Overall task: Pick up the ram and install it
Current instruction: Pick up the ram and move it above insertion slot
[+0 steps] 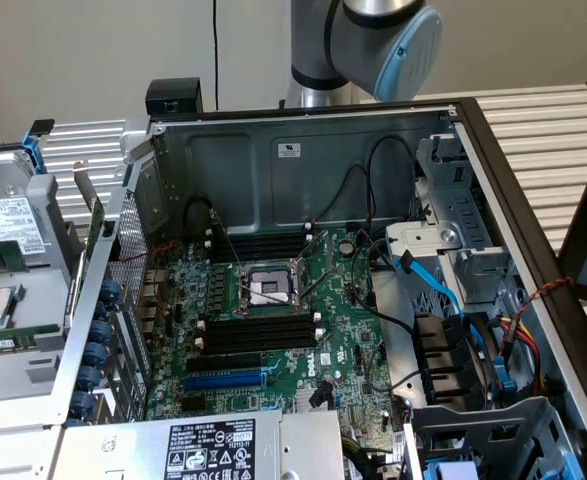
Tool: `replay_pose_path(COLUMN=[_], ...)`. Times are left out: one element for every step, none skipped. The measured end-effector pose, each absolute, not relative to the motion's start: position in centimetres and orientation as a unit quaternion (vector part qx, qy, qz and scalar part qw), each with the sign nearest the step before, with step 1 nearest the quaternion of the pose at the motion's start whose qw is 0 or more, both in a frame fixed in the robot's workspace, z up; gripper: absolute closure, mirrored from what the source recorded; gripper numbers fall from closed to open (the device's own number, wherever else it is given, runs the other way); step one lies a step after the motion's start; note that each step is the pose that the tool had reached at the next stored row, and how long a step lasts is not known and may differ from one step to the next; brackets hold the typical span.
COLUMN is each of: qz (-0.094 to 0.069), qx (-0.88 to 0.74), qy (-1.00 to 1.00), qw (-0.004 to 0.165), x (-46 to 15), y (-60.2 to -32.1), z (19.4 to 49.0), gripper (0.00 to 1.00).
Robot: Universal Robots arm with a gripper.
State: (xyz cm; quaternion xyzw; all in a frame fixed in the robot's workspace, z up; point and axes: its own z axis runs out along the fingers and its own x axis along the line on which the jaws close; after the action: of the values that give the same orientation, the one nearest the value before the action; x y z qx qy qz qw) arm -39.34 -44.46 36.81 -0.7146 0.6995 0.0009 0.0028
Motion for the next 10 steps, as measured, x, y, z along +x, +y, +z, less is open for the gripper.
replay_pose_path(qz=[0.001, 0.001, 0.001, 0.002, 0.002, 0.002, 0.002, 0.002, 0.003, 0.003], qx=[-0.715, -0.715, -0.715, -0.715, -0.715, -0.715, -0.715, -0.715, -0.715, -0.715], qy=[0.700, 0.700, 0.699, 0.699, 0.700, 0.700, 0.700, 0.700, 0.700, 0.700], qw=[0.003, 0.003, 0.003, 0.003, 0.003, 0.003, 0.004, 0.004, 0.004, 0.004], x=[-39.0, -38.6, -38.2, -37.8, -37.5, -37.1, -36.7, -36.3, -35.9, -35.5], y=[-44.6, -44.7, -44.8, -44.9, -45.0, -45.1, -45.3, -45.4, -45.5, -45.6], z=[37.3, 37.7, 38.2, 38.6, 39.1, 39.5, 40.0, 40.4, 40.9, 41.4], gripper=[0.86, 0.86, 0.86, 0.86, 0.86, 0.86, 0.86, 0.86, 0.86, 0.86])
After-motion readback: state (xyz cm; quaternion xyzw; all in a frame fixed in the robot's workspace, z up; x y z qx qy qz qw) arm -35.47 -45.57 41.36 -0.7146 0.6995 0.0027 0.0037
